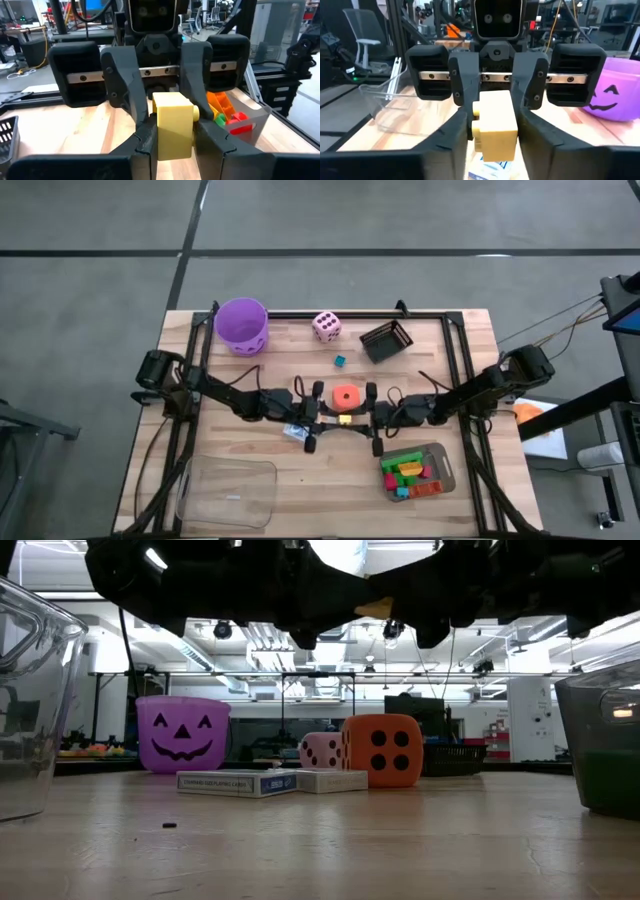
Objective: Pick & Place Toys
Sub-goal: Put the yellow game piece into the black bin
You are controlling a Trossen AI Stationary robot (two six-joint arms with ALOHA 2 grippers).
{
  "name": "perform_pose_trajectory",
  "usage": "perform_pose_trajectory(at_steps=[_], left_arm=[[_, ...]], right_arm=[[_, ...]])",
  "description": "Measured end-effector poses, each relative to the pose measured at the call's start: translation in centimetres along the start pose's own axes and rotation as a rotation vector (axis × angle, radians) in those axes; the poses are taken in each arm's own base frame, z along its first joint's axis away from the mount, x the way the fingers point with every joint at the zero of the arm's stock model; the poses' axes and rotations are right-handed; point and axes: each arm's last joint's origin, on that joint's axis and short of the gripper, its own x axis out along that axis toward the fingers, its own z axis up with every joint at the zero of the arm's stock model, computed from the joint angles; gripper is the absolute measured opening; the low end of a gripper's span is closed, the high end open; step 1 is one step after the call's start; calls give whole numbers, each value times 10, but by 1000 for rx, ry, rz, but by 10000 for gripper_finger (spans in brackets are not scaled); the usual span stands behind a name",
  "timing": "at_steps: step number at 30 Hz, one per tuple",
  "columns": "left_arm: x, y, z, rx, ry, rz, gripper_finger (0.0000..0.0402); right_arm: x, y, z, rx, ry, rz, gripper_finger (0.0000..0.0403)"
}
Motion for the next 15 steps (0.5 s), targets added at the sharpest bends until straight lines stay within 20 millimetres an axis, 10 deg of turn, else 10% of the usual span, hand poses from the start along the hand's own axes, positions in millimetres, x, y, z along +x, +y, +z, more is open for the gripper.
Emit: perform_pose_trajectory(at_steps=[15], left_arm=[[-2, -1, 3, 26, 14, -31, 91]], right_arm=[[-4, 7, 5, -45, -15, 23, 123]])
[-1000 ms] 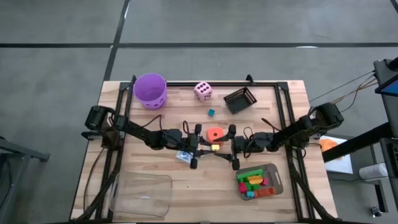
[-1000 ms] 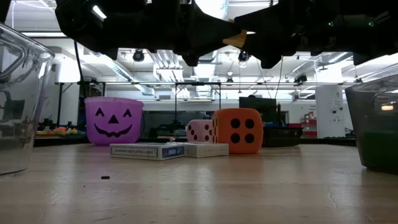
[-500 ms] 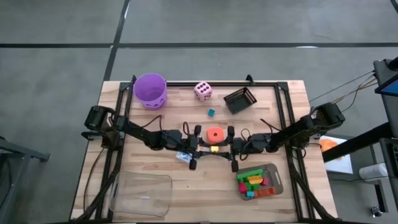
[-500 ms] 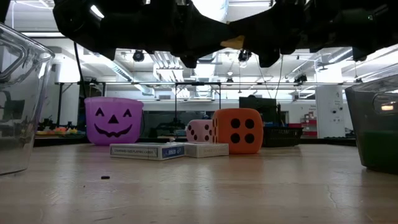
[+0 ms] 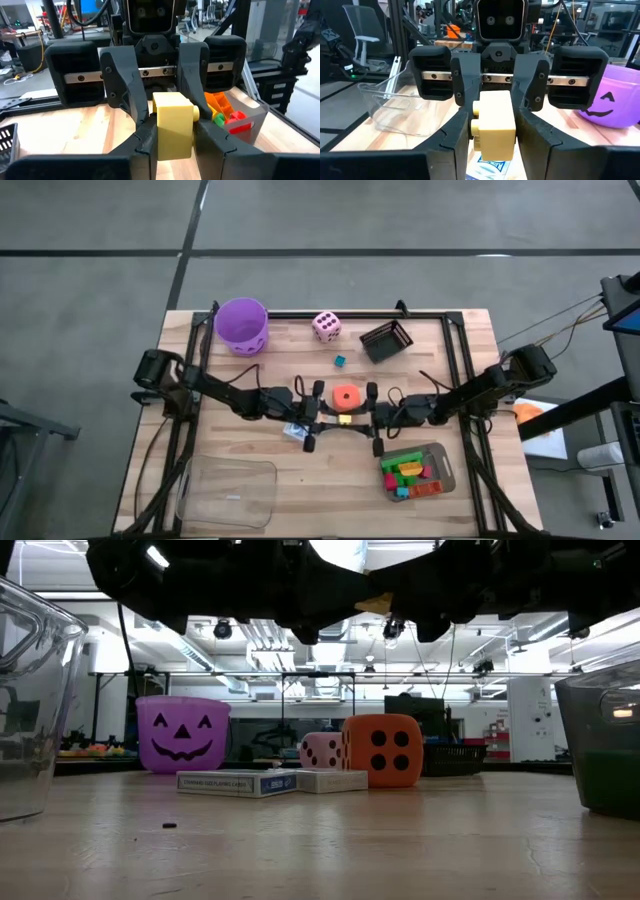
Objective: Pick & Place Toys
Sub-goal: Put the yellow game piece into the black bin
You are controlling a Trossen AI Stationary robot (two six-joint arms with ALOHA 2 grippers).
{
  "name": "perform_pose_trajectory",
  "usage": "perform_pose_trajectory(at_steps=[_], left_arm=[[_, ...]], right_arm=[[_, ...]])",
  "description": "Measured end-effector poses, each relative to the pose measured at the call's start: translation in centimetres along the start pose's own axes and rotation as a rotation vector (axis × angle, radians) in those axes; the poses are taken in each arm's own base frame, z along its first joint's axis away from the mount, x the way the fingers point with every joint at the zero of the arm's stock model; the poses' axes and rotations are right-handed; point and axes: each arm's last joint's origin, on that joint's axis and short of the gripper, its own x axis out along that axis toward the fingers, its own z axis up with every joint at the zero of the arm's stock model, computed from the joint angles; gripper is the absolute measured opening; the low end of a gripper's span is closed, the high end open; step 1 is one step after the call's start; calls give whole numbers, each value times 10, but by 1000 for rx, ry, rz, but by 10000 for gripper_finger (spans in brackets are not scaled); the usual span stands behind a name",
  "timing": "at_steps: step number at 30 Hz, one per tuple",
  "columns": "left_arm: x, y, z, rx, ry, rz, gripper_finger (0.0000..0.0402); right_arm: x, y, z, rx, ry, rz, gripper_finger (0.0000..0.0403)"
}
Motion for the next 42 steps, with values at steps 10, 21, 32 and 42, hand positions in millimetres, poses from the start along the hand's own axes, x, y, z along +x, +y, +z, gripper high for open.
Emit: perform_pose_trajectory(at_steps=[10, 21, 32, 42], left_arm=[[-14, -9, 14, 32, 52, -41, 262], [-24, -9, 16, 68, 144, -7, 278], [-42, -8, 6, 43, 112, 37, 279], [-44, -7, 1, 29, 143, 53, 279]], right_arm=[[0, 4, 2, -18, -15, 32, 87], [-6, 26, 8, -32, -99, 223, 87], [-19, 80, -9, -37, -184, 305, 87], [-66, 121, -2, 31, 153, 206, 87]])
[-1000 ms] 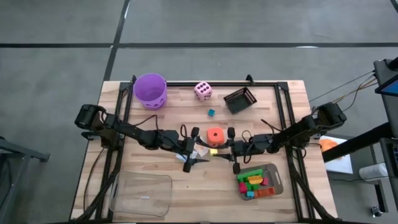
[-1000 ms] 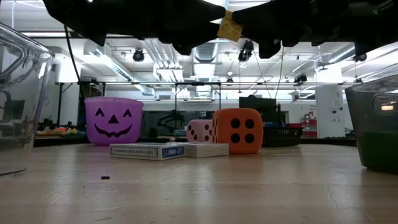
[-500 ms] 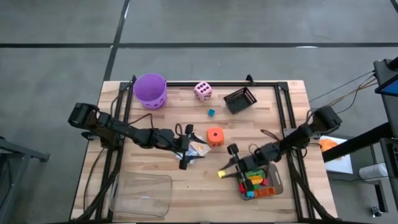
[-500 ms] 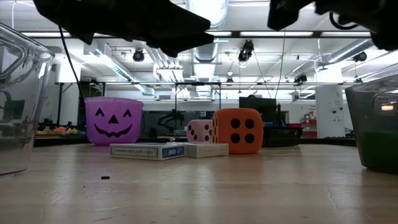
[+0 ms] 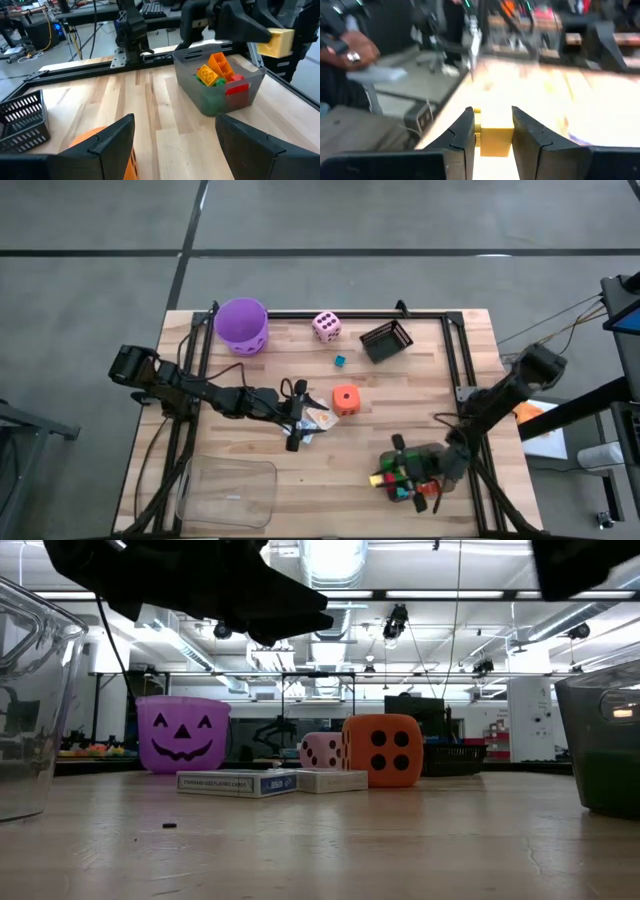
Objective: Pick & Place Toys
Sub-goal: Put the yellow game piece into the black bin, then put the blue game piece into the black bin
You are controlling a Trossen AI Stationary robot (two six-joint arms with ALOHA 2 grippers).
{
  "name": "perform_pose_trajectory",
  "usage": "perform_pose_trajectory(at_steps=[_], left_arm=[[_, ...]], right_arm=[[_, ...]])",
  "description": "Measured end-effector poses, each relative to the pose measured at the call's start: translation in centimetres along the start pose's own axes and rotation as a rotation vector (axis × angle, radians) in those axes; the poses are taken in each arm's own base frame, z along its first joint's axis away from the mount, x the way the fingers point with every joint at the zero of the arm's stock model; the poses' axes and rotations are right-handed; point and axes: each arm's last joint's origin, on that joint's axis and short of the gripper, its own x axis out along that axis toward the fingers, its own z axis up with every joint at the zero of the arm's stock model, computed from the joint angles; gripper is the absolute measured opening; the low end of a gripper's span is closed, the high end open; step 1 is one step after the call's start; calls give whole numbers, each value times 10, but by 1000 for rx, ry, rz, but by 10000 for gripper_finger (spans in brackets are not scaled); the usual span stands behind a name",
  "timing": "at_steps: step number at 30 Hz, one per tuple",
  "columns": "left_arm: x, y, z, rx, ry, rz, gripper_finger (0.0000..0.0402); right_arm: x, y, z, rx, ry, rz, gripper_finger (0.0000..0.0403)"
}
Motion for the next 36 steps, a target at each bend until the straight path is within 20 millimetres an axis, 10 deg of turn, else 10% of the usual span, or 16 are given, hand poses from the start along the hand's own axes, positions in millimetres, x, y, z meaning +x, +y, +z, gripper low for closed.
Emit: perform_pose_trajectory(at_steps=[9, 22, 36], left_arm=[[0, 2, -1, -6, 10, 22, 279], [0, 4, -3, -23, 33, 42, 279], [-44, -1, 41, 5, -164, 20, 279]], right_arm=[[-42, 16, 29, 87, 471, -206, 87], [-23, 38, 10, 127, 906, -312, 87], [-25, 40, 15, 211, 908, -357, 262]])
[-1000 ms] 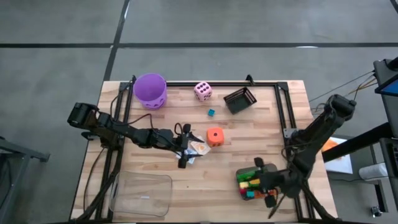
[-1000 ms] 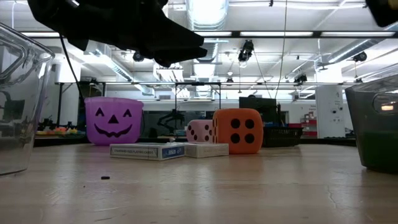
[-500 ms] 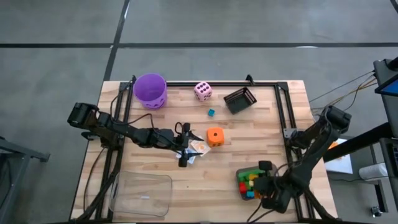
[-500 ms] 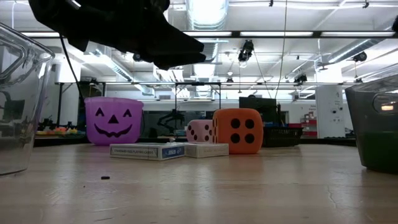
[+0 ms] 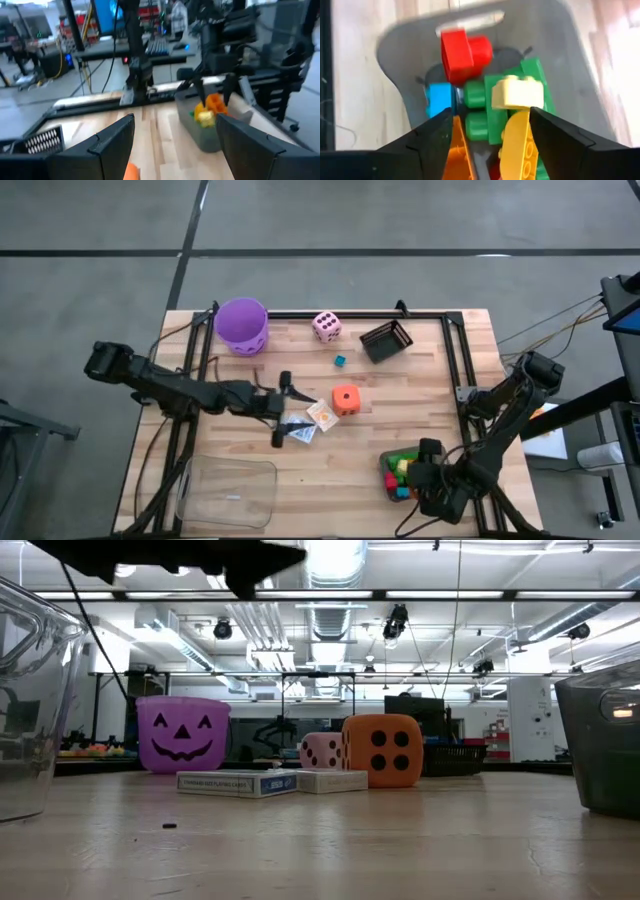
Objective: Pick & Place Toys
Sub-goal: Put the blue game piece into the black bin
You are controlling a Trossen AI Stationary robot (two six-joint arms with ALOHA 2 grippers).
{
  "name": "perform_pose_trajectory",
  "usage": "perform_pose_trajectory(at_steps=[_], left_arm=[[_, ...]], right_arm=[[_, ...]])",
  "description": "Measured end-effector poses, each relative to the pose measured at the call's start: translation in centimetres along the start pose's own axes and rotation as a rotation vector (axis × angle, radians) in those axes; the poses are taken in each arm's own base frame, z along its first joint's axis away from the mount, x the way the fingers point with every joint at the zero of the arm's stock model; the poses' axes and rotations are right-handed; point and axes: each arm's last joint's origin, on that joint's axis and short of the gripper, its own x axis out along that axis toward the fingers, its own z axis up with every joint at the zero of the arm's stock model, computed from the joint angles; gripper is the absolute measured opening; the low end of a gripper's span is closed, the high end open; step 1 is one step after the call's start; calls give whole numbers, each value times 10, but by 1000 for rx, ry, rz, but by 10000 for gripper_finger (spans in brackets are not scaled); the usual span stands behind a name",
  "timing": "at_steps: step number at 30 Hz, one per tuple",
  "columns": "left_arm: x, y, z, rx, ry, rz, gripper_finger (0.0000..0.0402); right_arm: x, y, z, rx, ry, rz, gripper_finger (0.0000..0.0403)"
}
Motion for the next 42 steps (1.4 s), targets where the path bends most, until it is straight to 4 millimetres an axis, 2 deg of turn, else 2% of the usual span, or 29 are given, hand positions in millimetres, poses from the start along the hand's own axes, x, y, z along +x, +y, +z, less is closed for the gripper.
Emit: perform_pose_trajectory(at_steps=[4, 10, 14, 17, 24, 30, 35, 38, 42], left_arm=[[-21, -3, 4, -2, -48, -18, 279], [-52, -2, -7, -29, -95, -16, 279], [-68, 1, -10, -54, -129, 0, 279], [-79, 4, -12, -62, -136, 62, 279], [-96, 10, -24, -122, -134, 235, 279], [-96, 14, -30, -169, -77, 271, 279], [-93, 16, -28, -202, -16, 285, 279], [-92, 17, -26, -204, -5, 285, 279], [-91, 17, -24, -196, 11, 284, 279]], right_arm=[[-15, 1, 3, -17, -151, 8, 275], [-31, 18, 12, -128, -573, -51, 278], [-27, 30, 27, -215, -733, -122, 278], [-16, 29, 45, -242, -776, -163, 278], [26, 2, 83, -249, -681, -237, 278], [53, -27, 108, -231, -576, -222, 278], [60, -46, 122, -217, -548, -237, 278], [56, -59, 127, -251, -510, -204, 278], [50, -84, 131, -244, -373, -163, 278]])
